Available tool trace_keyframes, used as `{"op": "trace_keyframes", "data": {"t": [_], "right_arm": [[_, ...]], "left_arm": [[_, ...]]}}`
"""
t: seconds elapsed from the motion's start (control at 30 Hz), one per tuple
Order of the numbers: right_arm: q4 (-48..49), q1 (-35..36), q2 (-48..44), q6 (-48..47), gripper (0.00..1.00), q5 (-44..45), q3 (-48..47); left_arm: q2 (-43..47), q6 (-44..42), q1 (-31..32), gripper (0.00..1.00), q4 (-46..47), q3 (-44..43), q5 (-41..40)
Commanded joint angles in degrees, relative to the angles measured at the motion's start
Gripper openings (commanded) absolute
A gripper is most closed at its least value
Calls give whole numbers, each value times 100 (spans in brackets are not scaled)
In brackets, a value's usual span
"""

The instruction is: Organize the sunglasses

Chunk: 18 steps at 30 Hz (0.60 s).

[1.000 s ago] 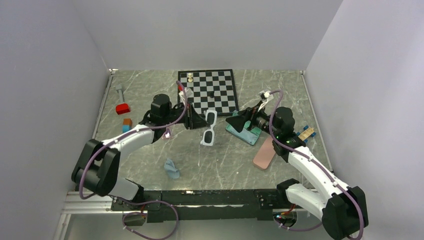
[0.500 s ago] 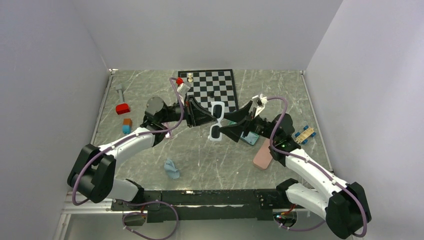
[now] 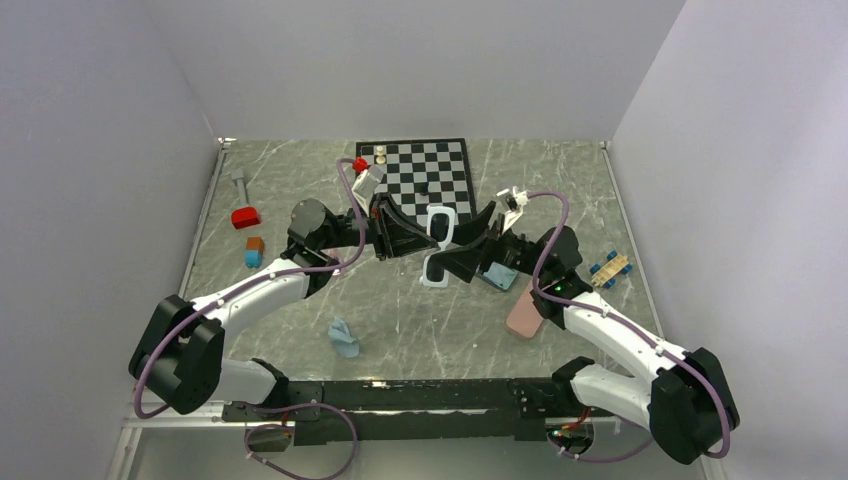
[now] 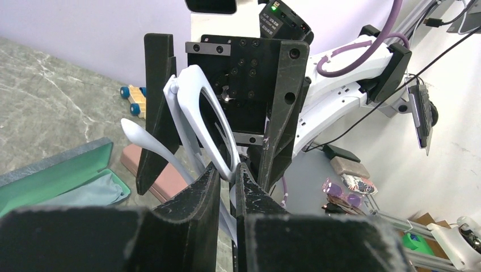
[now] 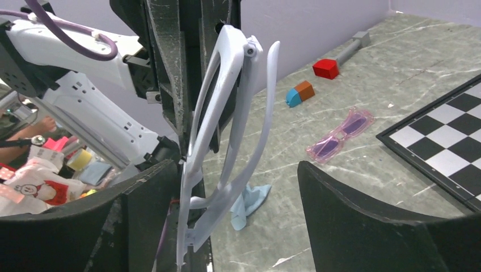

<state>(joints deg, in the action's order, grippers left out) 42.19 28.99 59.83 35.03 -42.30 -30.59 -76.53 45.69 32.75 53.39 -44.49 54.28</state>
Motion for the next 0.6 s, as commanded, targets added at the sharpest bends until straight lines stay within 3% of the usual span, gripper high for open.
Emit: {"op": "trace_keyframes", "data": {"t": [0.0,0.4,0.57], "right_arm": [[536,77,39,237,80,-89,-297],[501,118,8,414,44,-235,-424],[-9,115,-110,197,33,-85,-511]], "left_arm": [[140,-111,37,0,368,-42,43],[215,-350,38,0,211,9,-160],[253,-420,30,0,131,36,-251]]}}
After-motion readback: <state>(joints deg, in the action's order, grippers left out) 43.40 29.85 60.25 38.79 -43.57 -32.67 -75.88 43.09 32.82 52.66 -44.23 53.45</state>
